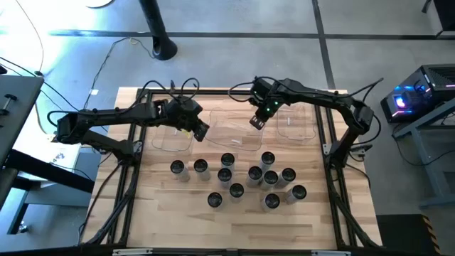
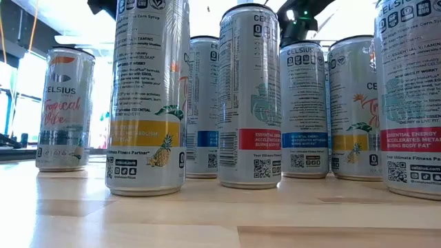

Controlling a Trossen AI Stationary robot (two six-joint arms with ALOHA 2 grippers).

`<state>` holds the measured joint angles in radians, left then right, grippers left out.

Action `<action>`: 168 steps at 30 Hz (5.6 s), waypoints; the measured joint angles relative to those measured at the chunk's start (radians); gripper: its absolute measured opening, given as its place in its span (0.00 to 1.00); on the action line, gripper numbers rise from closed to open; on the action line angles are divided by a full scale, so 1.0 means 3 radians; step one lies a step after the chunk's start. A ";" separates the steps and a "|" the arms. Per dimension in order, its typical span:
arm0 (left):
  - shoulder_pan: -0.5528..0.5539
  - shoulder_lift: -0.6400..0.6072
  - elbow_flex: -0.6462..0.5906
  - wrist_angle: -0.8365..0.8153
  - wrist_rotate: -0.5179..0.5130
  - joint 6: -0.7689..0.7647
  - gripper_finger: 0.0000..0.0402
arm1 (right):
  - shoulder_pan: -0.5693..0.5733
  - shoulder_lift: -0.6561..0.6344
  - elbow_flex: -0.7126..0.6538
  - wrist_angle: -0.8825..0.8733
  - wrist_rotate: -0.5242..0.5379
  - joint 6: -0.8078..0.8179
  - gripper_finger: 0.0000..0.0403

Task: Sort soda cans
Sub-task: Adjust the top center transparent bin

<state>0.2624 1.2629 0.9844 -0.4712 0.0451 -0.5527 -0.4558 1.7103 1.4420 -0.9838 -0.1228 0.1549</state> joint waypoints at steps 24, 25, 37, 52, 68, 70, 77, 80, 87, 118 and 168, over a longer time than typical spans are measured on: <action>0.0015 0.0670 0.0000 -0.0419 0.0663 0.0106 0.00 | -0.0031 0.0069 -0.0020 0.0410 0.0134 0.0388 0.00; 0.0012 0.0685 0.0000 -0.0405 0.0664 0.0107 0.00 | -0.0032 0.0099 -0.0020 0.0403 0.0131 0.0388 0.00; 0.0013 0.0900 0.0000 -0.0178 0.0675 0.0110 0.00 | -0.0106 0.0244 -0.0017 0.0386 0.0573 0.0389 0.00; 0.0103 0.0988 0.0000 0.0058 0.0445 0.0139 0.00 | -0.0277 0.0281 -0.0142 0.0197 0.0361 0.0543 0.00; 0.0725 0.0988 0.0001 0.0769 0.0034 0.0100 0.00 | -0.0062 0.0281 -0.0236 0.0392 0.0113 0.0831 0.00; 0.0797 0.0989 0.0001 0.0859 -0.0005 0.0101 0.00 | -0.0022 0.0281 -0.0236 0.0462 0.0062 0.0856 0.00; 0.1007 0.0945 0.0001 0.0885 0.0008 0.0225 0.00 | 0.0125 0.0276 -0.0236 0.0488 -0.0096 0.0946 0.00; 0.1090 0.0827 0.0001 0.0888 0.0018 0.0279 0.00 | 0.0173 0.0275 -0.0236 0.0490 -0.0191 0.0968 0.00; 0.1237 0.0729 0.0160 0.0404 0.0283 0.0516 0.00 | 0.0196 0.0172 -0.0236 0.0481 -0.0180 0.1042 0.00; 0.0873 0.1228 0.0965 -0.1373 -0.0279 0.2616 0.00 | 0.0147 -0.0080 -0.0231 0.0616 -0.0204 0.1141 0.00; 0.1053 0.1734 0.0964 -0.0357 -0.0196 0.3051 0.00 | 0.0527 -0.0076 -0.0712 0.0793 -0.0220 0.1371 0.00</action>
<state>0.5783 1.7829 1.2736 -0.5784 -0.0136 0.3627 -0.2978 1.6874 1.2284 -0.7459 -0.1887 0.5661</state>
